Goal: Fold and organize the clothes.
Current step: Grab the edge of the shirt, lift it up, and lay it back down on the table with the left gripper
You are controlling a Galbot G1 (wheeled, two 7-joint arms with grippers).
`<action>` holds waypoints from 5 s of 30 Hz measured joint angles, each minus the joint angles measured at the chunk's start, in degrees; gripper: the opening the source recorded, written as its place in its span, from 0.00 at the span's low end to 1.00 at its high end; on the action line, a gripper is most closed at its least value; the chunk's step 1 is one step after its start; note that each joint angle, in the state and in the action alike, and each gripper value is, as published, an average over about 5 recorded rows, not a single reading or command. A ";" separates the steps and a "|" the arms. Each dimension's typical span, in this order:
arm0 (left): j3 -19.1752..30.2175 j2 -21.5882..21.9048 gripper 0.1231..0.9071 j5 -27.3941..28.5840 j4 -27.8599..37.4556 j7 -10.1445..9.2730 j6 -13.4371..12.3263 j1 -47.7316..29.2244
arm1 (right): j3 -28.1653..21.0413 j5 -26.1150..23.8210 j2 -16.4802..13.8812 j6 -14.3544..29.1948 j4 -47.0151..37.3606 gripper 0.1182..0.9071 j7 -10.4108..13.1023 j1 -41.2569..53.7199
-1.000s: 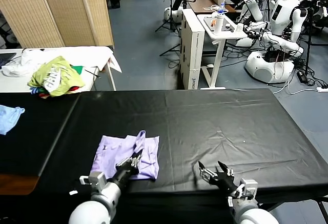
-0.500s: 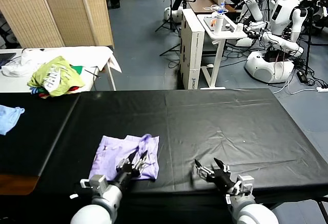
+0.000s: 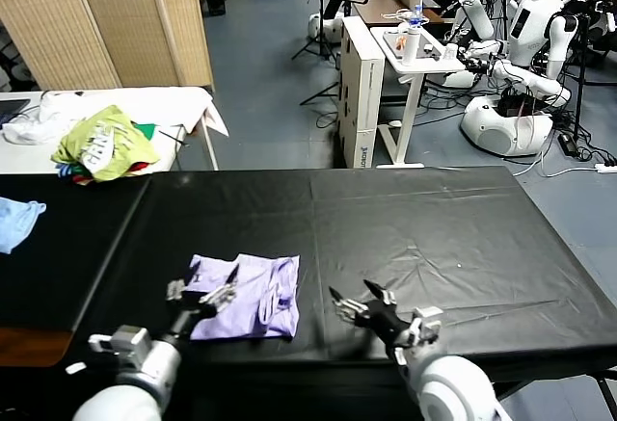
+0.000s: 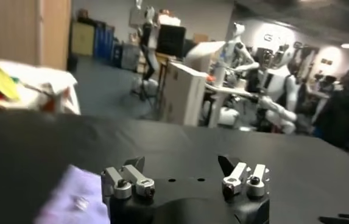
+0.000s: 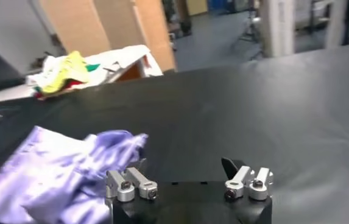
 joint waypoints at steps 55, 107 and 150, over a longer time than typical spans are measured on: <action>-5.09 0.61 1.00 4.86 13.75 2.26 -3.84 -3.94 | -3.92 -13.26 -0.78 -2.84 -2.49 1.00 -1.42 3.39; -7.25 -7.71 1.00 -5.95 12.69 7.04 -7.08 -1.65 | 12.52 -6.34 -1.66 3.04 11.77 1.00 -3.62 -15.01; -8.17 -8.48 0.06 -3.48 16.86 8.19 -9.55 -0.32 | 12.61 -7.35 -1.16 2.89 12.65 1.00 -3.32 -15.86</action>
